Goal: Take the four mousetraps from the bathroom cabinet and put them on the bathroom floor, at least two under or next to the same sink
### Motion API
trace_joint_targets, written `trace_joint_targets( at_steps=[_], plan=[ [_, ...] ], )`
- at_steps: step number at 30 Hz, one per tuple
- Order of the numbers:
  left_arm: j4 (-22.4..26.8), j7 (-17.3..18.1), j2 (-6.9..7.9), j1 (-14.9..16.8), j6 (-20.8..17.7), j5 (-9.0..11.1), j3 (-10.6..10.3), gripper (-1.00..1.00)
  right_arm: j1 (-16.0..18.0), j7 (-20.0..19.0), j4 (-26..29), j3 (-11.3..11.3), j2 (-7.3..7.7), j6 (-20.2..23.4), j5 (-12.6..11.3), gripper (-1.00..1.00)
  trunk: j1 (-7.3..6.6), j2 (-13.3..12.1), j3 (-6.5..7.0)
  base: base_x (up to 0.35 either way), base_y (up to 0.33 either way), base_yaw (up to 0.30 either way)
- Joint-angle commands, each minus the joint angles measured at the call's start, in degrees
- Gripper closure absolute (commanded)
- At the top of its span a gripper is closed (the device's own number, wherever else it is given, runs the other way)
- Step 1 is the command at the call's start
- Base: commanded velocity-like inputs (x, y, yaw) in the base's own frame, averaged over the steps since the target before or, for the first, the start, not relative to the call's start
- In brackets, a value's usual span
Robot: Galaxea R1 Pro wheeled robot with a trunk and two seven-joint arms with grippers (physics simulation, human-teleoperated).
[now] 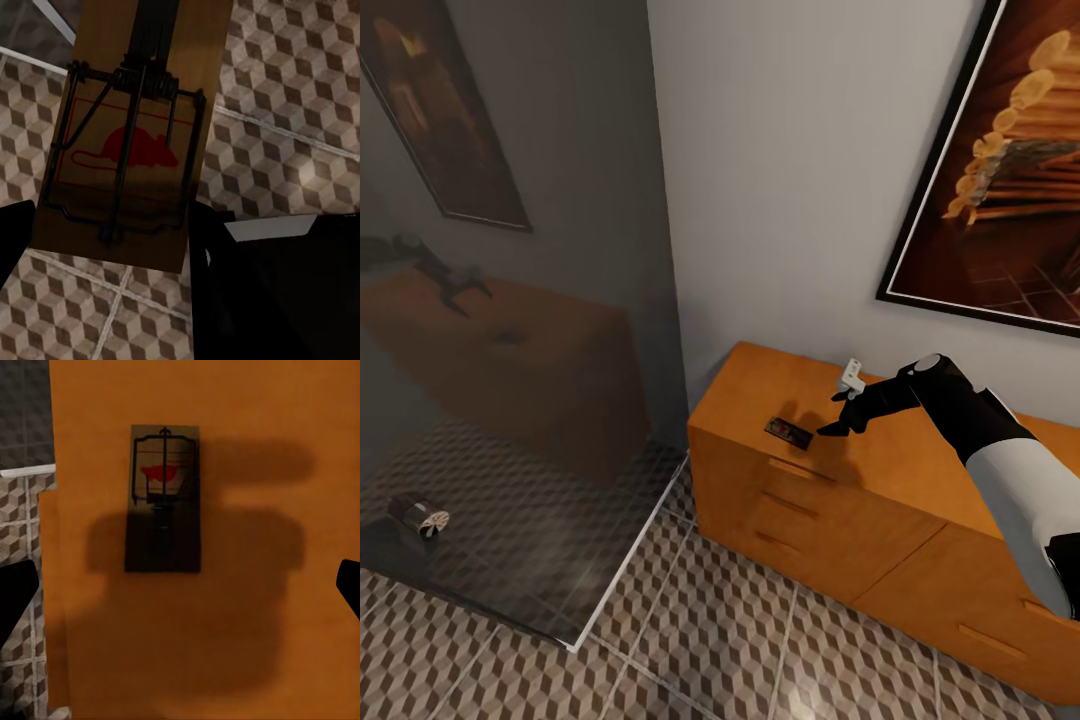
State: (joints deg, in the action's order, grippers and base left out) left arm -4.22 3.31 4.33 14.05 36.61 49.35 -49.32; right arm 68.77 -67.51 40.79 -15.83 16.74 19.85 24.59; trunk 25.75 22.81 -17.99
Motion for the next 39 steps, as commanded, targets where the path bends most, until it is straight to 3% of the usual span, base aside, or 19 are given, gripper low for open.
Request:
trace_joint_targets(
  at_steps=[1, 22, 39],
  plan=[
    [-0.2, 0.1, -0.03, 0.0, 0.2, 0.4, -0.4, 1.00, 0.0, -0.2, 0.1, -0.2, 0.05, 0.6, 0.0, -1.00, 0.03, 0.1, -0.10, 0.004, 0.000, 0.000],
    [-0.1, 0.1, -0.11, 0.0, 0.2, 0.4, -0.4, 1.00, 0.0, -0.2, -0.6, -0.1, 0.05, 0.5, 0.0, -1.00, 0.03, 0.1, -0.95, 0.004, 0.000, 0.000],
    [-0.2, 0.1, -0.11, 0.0, 0.2, 0.4, -0.4, 1.00, 0.0, -0.1, -1.0, -0.2, 0.05, 0.5, 0.0, -1.00, 0.03, 0.1, -1.23, 0.128, 0.003, 0.000]
  ],
)
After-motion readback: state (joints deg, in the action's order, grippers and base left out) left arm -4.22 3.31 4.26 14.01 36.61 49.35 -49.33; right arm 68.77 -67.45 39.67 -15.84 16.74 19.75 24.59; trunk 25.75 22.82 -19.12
